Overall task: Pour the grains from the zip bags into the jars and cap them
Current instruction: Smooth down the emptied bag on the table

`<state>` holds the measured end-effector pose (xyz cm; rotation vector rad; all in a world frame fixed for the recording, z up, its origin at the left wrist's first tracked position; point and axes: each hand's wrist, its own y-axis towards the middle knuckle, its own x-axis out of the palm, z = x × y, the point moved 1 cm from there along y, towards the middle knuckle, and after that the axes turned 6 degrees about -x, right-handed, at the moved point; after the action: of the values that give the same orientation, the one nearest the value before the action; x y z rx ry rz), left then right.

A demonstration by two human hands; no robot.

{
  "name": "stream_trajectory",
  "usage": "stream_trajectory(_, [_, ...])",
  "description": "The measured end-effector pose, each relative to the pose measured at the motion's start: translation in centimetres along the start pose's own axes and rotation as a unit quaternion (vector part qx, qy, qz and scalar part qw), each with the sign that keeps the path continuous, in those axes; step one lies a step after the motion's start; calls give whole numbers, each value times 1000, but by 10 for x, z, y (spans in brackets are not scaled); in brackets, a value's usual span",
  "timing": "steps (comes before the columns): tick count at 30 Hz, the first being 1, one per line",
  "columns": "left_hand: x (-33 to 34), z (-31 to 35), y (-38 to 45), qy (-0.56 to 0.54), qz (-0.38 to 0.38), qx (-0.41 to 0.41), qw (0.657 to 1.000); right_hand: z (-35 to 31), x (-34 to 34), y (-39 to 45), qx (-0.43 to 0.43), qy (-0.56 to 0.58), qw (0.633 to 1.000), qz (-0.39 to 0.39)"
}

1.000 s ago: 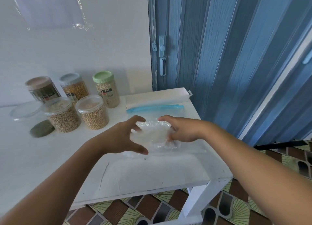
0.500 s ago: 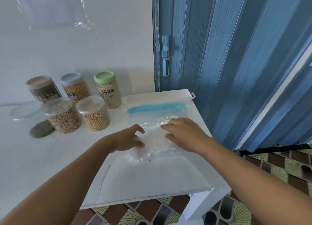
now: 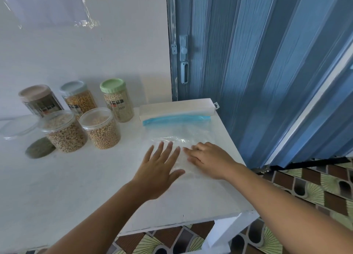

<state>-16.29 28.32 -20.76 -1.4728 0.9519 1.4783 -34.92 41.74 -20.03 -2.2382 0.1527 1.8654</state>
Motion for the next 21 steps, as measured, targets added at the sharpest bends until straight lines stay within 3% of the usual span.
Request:
stream_trajectory(2, [8, -7, 5, -26, -47, -17, 998, 0, 3, -3, 8, 4, 1000, 1])
stream_trajectory(7, [15, -8, 6, -14, -46, -8, 999, -5, -3, -5, 25, 32, 999, -23])
stream_trajectory(12, [18, -6, 8, -4, -44, -9, 999, -22, -9, -4, 15, -106, 994, 19])
stream_trajectory(21, [21, -9, 9, -10, -49, -11, 999, -15, 23, -4, 15, 0, 1000, 18])
